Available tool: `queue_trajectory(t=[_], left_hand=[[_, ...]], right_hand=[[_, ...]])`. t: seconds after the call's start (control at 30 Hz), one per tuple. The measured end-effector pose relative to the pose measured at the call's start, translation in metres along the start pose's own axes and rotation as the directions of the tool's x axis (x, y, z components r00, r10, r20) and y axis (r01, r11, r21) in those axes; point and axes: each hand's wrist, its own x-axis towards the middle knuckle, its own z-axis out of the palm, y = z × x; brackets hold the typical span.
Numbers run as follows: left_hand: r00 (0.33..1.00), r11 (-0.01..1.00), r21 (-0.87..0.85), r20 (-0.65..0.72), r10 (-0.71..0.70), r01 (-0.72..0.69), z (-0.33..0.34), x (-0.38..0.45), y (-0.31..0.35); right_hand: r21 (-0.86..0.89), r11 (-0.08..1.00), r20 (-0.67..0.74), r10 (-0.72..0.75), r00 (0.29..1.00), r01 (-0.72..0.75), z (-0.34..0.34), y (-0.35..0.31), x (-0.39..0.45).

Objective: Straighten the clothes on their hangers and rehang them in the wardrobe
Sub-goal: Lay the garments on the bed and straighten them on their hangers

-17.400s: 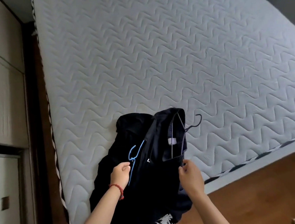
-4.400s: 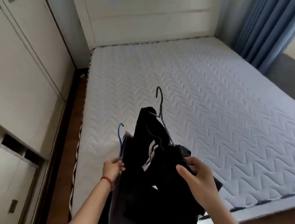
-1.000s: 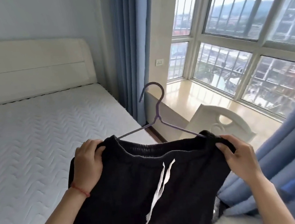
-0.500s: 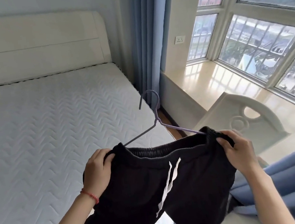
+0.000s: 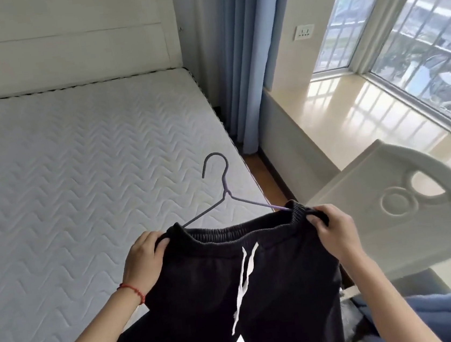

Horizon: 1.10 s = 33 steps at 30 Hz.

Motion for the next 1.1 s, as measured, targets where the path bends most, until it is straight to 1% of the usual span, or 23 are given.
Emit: queue_trajectory(t=[0.17,0.3,0.43,0.63,0.77,0.8,0.87,0.97,1.1], left_hand=[[0.991,0.99,0.061,0.029,-0.131,0.129,0.057,0.049,-0.01],[0.98,0.977,0.113,0.071,-0.187,0.178,0.099,0.091,-0.035],[0.972,0.967,0.16,0.091,-0.217,0.2,0.143,0.143,-0.075],[0.981,0.96,0.224,0.057,-0.186,0.169,0.233,0.21,-0.145],[0.964,0.943,0.239,0.073,-0.256,0.233,0.293,0.223,-0.202],[0.957,0.937,0.242,0.078,-0.279,0.253,0.305,0.225,-0.214],[0.958,0.936,0.236,0.05,-0.281,0.263,0.323,0.234,-0.233],[0.976,0.957,0.194,-0.073,-0.204,0.215,0.336,0.258,-0.249],[0.975,0.969,0.197,-0.191,-0.113,0.151,0.344,0.288,-0.259]], right_hand=[[-0.047,0.999,0.109,0.009,0.994,-0.004,0.056,0.037,0.072],[-0.08,0.997,0.173,0.026,0.985,-0.012,0.115,0.063,0.119],[-0.098,0.995,0.231,0.024,0.973,-0.001,0.184,0.092,0.166],[-0.154,0.988,0.299,0.071,0.952,-0.025,0.299,0.15,0.225],[-0.17,0.985,0.367,0.099,0.925,-0.037,0.377,0.187,0.242],[-0.174,0.984,0.357,0.094,0.929,-0.032,0.394,0.193,0.244],[-0.178,0.984,0.285,0.048,0.957,0.004,0.42,0.201,0.253],[-0.157,0.985,0.179,-0.047,0.983,0.076,0.443,0.204,0.277],[-0.18,0.975,0.113,-0.11,0.987,0.129,0.464,0.199,0.313]])
